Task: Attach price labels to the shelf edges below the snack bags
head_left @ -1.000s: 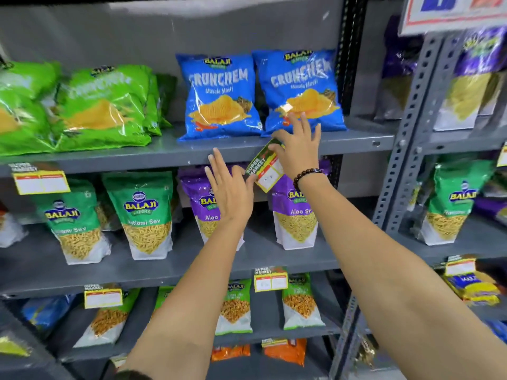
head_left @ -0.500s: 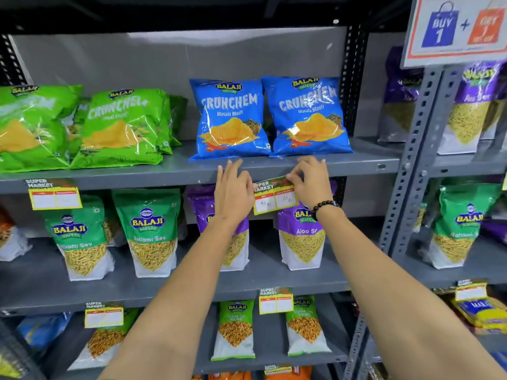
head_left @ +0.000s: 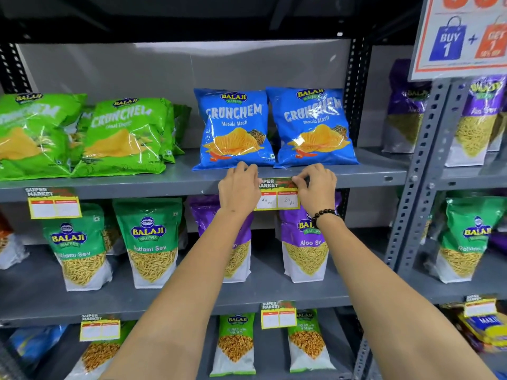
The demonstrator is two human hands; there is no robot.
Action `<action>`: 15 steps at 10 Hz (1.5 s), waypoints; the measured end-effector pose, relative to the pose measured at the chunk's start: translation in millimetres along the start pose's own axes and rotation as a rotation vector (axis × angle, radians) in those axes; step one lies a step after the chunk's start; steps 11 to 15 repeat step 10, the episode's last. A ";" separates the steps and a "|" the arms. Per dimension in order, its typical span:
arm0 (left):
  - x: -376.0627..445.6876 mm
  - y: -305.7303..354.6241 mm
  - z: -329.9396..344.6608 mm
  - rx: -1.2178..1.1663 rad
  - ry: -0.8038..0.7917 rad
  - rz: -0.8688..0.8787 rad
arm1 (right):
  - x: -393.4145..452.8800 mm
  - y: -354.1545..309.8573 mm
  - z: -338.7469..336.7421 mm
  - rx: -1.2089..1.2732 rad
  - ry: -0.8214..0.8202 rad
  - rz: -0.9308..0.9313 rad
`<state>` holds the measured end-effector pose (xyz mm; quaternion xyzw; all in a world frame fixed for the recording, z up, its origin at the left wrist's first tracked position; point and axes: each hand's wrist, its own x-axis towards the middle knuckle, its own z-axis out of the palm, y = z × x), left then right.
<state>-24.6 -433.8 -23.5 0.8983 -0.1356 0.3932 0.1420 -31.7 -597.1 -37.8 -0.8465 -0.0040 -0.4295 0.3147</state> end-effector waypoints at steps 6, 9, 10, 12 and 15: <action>19.9 7.7 -7.0 0.023 -0.142 -0.097 | 5.5 -19.1 0.7 -0.124 -0.048 0.019; 76.8 0.7 -55.7 0.023 0.282 0.096 | 78.8 -85.2 -29.3 -0.254 0.169 -0.322; 85.6 -2.2 -64.2 0.081 0.311 0.106 | 85.5 -88.4 -35.9 -0.283 0.158 -0.352; 85.6 -2.2 -64.2 0.081 0.311 0.106 | 85.5 -88.4 -35.9 -0.283 0.158 -0.352; 85.6 -2.2 -64.2 0.081 0.311 0.106 | 85.5 -88.4 -35.9 -0.283 0.158 -0.352</action>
